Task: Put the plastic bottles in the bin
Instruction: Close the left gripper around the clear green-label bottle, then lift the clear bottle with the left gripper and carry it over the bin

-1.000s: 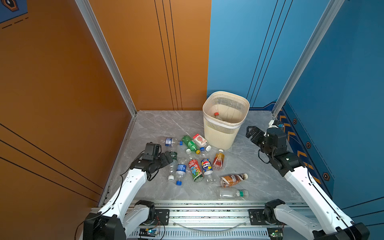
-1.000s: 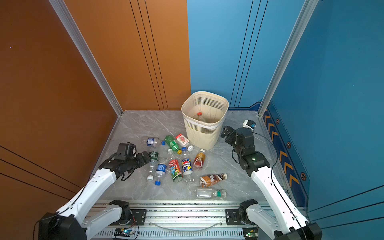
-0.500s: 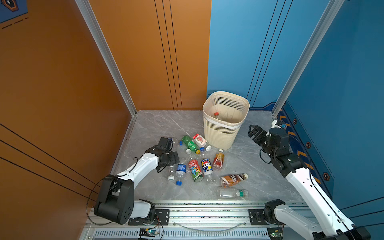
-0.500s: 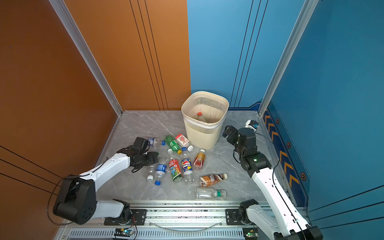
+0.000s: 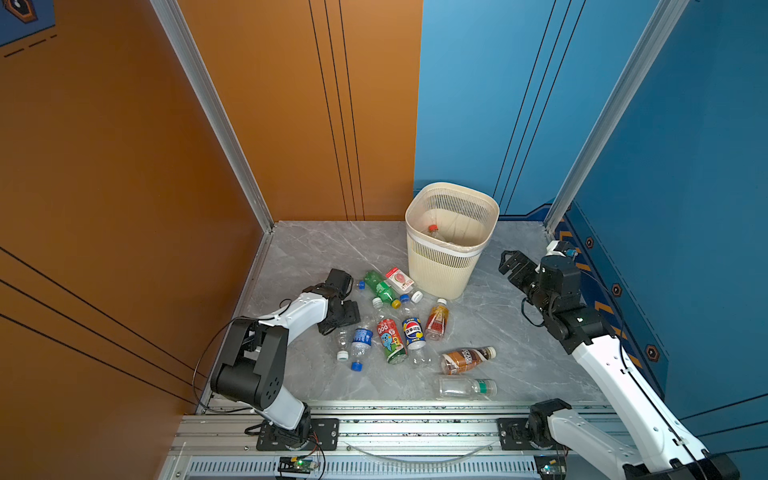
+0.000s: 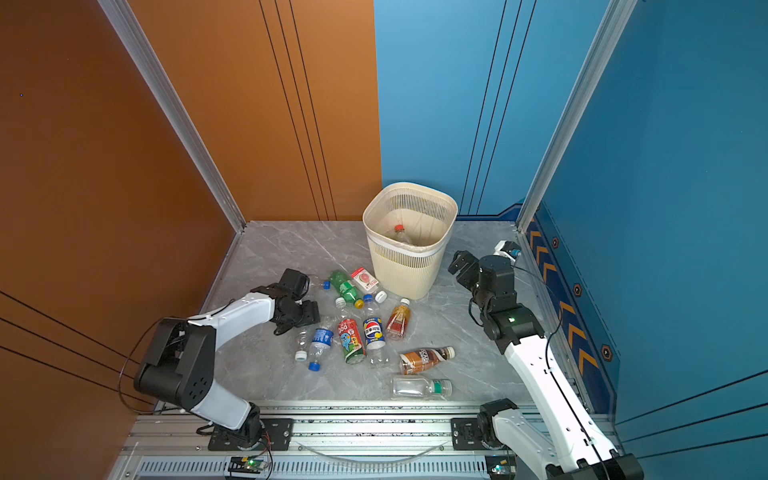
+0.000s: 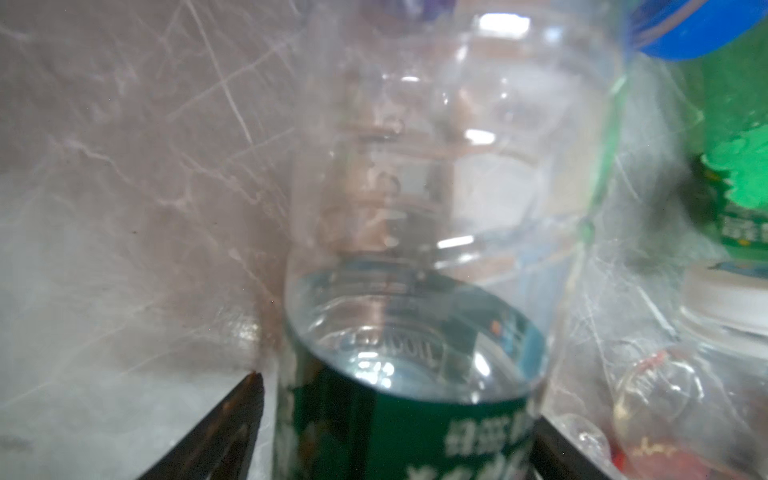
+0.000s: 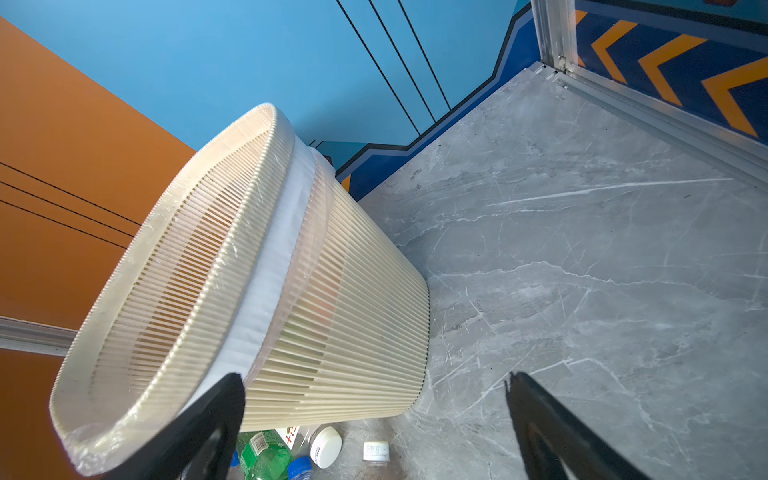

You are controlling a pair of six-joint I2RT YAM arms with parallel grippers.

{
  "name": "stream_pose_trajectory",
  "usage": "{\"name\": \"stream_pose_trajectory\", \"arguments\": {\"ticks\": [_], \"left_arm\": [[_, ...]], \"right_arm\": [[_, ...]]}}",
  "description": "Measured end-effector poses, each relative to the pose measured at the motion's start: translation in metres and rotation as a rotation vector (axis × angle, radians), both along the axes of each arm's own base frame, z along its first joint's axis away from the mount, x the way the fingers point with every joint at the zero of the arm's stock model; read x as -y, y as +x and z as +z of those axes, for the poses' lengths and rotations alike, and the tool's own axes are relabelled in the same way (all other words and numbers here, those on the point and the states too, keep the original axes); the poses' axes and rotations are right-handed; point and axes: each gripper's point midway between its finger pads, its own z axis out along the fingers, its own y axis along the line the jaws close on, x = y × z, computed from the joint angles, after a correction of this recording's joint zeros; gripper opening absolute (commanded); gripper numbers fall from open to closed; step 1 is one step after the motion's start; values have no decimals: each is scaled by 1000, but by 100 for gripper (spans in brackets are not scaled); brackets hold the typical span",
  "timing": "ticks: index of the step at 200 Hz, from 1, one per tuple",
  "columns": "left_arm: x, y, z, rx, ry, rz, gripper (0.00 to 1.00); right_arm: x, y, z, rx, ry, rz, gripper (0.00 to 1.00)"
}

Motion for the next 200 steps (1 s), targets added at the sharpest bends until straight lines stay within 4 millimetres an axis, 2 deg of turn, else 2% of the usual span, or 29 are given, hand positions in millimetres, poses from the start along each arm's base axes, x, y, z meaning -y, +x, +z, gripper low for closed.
{"name": "stream_pose_trajectory", "arguments": {"ticks": [57, 86, 171, 200], "left_arm": [[-1, -2, 1, -8, 8, -18, 67], [-1, -4, 13, 10, 7, -26, 61], [-4, -13, 87, 196, -44, -25, 53], [0, -9, 125, 290, -89, -31, 52]], "right_arm": [[0, 0, -1, -3, 8, 3, 100], [0, 0, -1, -4, 12, 3, 99], [0, 0, -1, -3, 21, 2, 100], [0, 1, -1, -1, 29, 0, 100]]}}
